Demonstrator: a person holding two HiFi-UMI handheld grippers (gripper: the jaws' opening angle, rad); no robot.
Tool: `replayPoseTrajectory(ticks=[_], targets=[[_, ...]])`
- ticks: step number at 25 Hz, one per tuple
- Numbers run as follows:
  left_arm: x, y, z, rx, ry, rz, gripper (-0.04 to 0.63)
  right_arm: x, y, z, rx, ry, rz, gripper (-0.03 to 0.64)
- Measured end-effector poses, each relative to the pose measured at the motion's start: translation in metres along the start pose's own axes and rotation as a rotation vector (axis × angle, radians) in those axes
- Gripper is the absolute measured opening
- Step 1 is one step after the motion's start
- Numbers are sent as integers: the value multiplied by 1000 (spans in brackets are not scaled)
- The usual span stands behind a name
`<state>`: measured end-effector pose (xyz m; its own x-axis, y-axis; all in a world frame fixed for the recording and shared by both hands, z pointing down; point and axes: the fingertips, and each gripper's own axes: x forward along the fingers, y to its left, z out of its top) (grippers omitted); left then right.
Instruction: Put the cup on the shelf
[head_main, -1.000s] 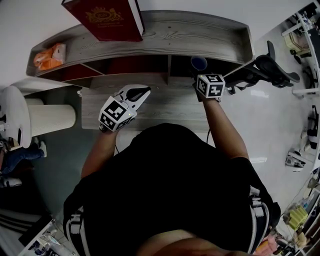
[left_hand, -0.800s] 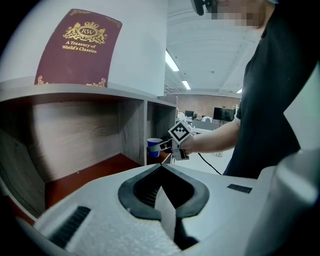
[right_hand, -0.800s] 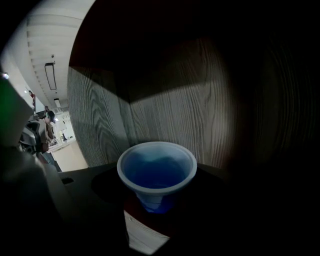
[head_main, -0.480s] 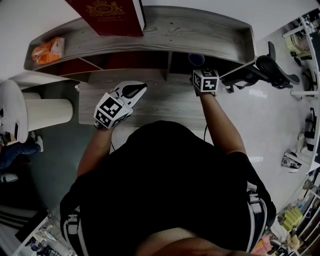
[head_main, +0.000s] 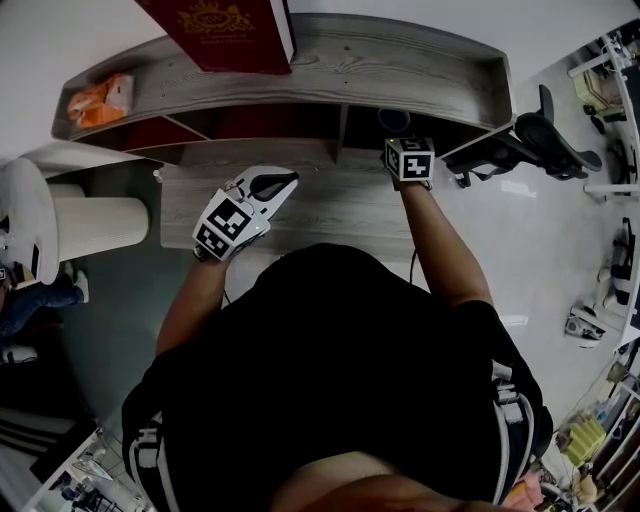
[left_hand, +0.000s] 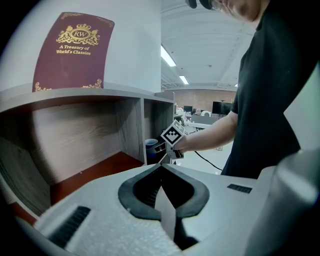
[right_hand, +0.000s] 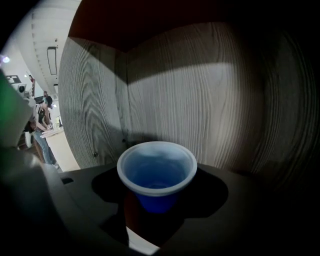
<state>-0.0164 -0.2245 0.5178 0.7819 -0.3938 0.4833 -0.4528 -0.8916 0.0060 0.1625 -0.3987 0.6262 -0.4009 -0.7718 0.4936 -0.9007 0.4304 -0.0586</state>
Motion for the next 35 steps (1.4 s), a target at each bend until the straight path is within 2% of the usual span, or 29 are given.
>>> replayPoseTrajectory(ticks=[16,21,26,30,35], targets=[[-13,9,2,-27,-24,36,15,7,-1,-1,-17,-7,-17,307],[-11,8,3,-34,-22,23,15,11,2,-4,-45,17,-8,310],[-11,4,4,-31,-20,12,15,7,0,0,-31,-12,-36,380],[-13,2,2,-29,-15,7,15,3,2,1,-37,-22,-41,388],[-15,-1,2,-32,-23,-3,15,-4,1,-10,-31,13,-60,388]])
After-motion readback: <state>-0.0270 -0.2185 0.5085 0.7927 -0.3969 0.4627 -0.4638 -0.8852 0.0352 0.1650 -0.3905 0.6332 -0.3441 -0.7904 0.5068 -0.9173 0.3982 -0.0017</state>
